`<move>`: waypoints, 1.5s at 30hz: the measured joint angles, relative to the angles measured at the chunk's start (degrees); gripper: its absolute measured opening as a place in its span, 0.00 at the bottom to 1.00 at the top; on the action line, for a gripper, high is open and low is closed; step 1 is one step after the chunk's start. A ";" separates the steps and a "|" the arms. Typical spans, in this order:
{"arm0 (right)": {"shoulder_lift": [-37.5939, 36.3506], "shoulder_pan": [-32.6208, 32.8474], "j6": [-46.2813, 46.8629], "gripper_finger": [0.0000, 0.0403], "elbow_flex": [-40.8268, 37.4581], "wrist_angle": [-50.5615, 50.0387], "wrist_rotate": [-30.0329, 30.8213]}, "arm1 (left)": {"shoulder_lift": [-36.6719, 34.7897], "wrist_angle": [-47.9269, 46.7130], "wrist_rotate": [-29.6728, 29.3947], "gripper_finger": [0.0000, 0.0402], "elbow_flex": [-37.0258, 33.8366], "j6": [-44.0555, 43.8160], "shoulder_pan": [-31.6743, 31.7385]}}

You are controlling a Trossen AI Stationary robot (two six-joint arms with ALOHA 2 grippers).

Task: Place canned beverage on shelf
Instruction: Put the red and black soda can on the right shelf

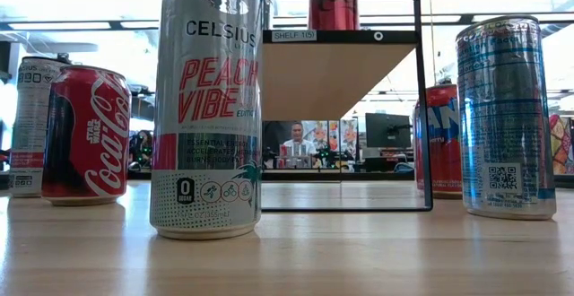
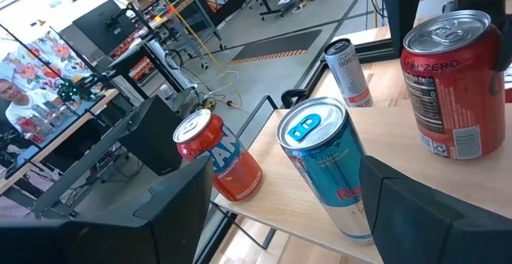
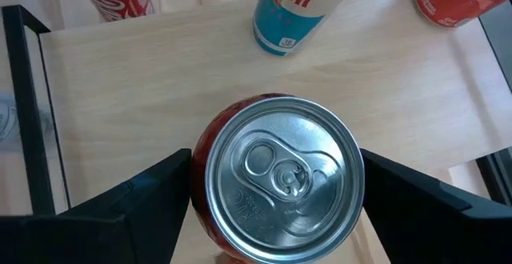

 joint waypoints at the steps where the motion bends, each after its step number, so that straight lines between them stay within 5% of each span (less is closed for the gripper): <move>1: -0.01 0.00 0.00 0.81 0.11 -0.06 -0.11 | 0.00 -0.02 0.00 0.70 0.00 0.00 0.01; 21: -3.57 -0.02 -0.96 0.85 0.27 4.66 0.27 | 0.00 -0.11 0.04 0.70 0.00 -0.56 0.00; 35: -10.99 -0.02 -10.12 0.81 0.14 9.27 0.22 | 0.00 0.57 0.04 0.70 0.00 -4.04 -0.26; 45: -20.35 -0.02 -16.44 0.81 -13.01 15.29 -0.41 | 0.02 1.04 0.05 0.70 0.00 -5.55 -1.29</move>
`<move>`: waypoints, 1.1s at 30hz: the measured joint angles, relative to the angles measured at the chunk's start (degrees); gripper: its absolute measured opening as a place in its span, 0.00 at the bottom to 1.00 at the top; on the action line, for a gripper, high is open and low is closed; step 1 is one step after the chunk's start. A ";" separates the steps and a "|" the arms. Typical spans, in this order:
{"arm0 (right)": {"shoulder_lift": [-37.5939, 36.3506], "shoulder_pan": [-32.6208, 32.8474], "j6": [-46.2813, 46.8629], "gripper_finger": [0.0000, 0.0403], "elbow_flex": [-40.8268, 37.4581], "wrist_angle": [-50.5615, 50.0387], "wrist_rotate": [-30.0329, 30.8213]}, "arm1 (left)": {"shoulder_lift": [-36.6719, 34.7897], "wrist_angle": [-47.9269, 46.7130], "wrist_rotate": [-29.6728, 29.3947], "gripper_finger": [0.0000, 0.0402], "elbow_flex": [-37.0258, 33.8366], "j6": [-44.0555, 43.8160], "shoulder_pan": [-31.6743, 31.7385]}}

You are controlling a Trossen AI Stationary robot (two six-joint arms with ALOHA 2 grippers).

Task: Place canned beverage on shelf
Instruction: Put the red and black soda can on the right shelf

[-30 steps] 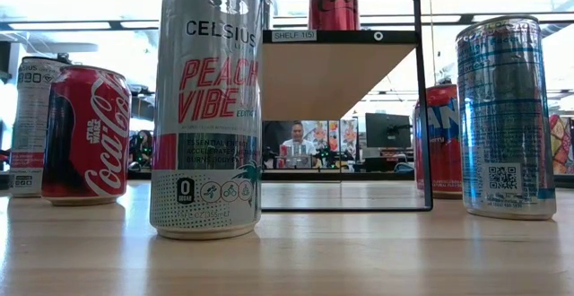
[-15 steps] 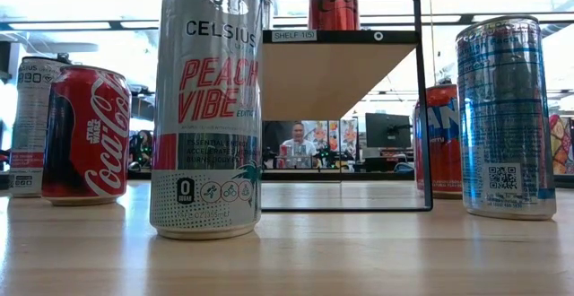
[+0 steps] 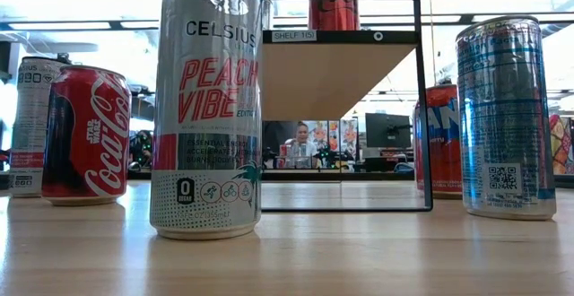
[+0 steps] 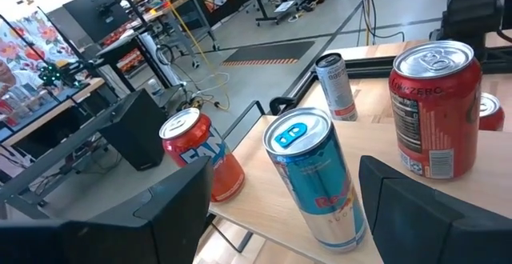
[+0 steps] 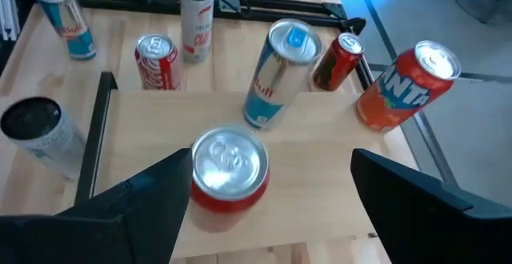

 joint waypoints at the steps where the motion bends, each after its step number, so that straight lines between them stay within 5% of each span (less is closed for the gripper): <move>1: -1.26 0.00 -0.18 0.81 -2.30 1.80 -0.07 | 0.00 0.04 0.00 0.70 0.00 -0.04 -0.03; 8: -9.82 0.00 -1.31 0.67 -17.24 10.43 -0.02 | 0.00 0.14 0.00 0.70 0.00 -0.20 -0.04; 19: -16.72 0.00 0.00 0.06 -34.98 21.90 0.16 | 0.00 0.27 -0.01 0.70 0.00 -0.20 -0.04; 33: -11.31 -2.27 -1.91 0.02 -40.25 33.28 0.34 | 0.00 0.62 -0.03 0.70 0.00 -0.22 -0.04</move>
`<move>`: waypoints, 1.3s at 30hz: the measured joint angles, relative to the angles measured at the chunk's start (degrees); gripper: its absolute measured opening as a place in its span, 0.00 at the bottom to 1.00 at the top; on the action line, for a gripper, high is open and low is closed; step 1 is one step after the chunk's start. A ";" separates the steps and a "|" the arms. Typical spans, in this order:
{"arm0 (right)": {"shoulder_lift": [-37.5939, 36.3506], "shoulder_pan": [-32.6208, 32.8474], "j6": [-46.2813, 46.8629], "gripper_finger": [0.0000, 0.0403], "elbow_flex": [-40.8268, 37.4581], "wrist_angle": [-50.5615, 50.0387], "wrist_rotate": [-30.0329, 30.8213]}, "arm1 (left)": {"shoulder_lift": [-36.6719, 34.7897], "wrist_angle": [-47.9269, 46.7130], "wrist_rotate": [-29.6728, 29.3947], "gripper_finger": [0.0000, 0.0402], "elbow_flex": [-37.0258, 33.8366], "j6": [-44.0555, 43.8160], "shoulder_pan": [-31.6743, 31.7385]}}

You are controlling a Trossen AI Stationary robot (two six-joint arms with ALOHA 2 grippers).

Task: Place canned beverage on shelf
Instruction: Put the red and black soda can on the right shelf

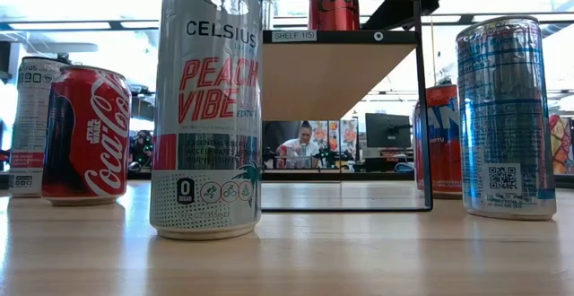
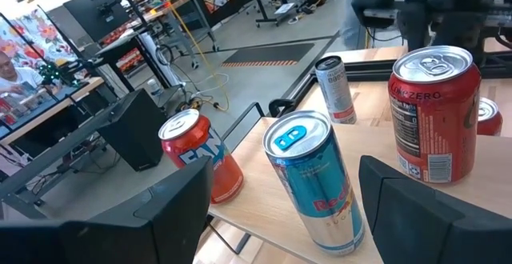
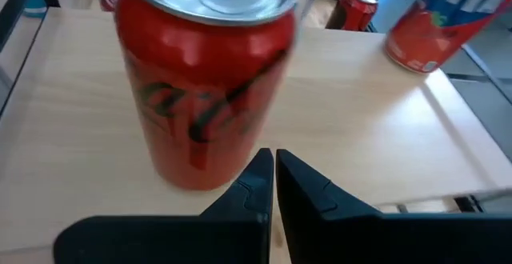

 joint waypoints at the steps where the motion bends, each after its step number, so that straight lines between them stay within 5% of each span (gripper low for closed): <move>1: 0.62 0.00 -0.14 0.02 0.02 0.65 -0.33 | 0.00 0.02 0.00 0.70 0.00 0.02 0.00; 39: 11.51 0.15 -5.02 0.02 0.02 17.49 -7.91 | 0.44 0.15 -0.07 0.70 0.00 0.20 0.06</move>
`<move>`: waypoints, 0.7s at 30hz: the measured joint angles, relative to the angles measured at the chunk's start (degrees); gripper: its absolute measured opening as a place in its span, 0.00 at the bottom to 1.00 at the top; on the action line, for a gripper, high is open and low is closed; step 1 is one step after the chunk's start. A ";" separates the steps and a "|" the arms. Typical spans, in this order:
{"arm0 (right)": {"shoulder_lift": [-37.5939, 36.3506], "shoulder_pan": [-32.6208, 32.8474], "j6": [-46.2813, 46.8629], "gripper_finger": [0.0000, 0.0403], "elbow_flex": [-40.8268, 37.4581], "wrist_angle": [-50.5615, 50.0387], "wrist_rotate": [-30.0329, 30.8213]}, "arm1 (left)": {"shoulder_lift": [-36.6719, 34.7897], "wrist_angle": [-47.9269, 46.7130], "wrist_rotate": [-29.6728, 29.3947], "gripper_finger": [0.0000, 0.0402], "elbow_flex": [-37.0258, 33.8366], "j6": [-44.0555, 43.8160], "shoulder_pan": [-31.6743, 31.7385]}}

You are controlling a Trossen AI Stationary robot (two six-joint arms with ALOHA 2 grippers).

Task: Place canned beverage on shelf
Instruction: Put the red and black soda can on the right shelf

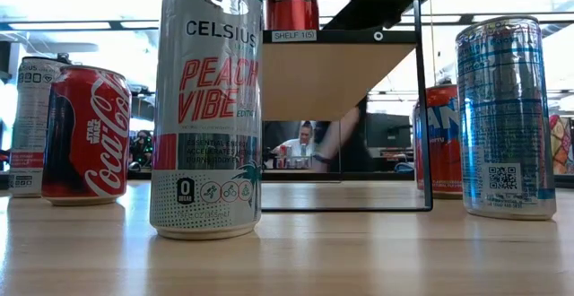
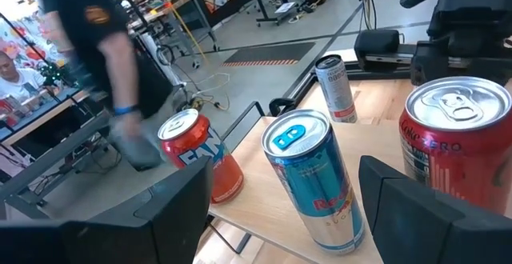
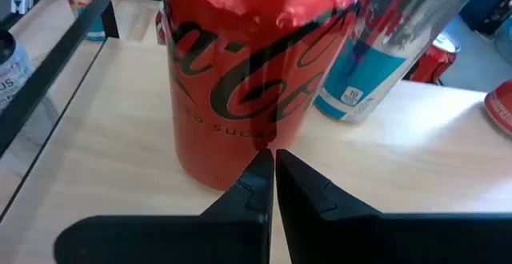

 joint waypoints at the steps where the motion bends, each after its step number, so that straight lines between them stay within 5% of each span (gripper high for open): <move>1: 0.00 0.00 -0.38 0.02 0.00 0.27 0.00 | 0.00 0.04 0.01 0.70 0.00 0.00 -0.01; 21: 0.70 -0.15 -1.86 0.02 0.01 3.55 6.34 | 0.00 -0.02 0.02 0.70 0.00 0.04 0.01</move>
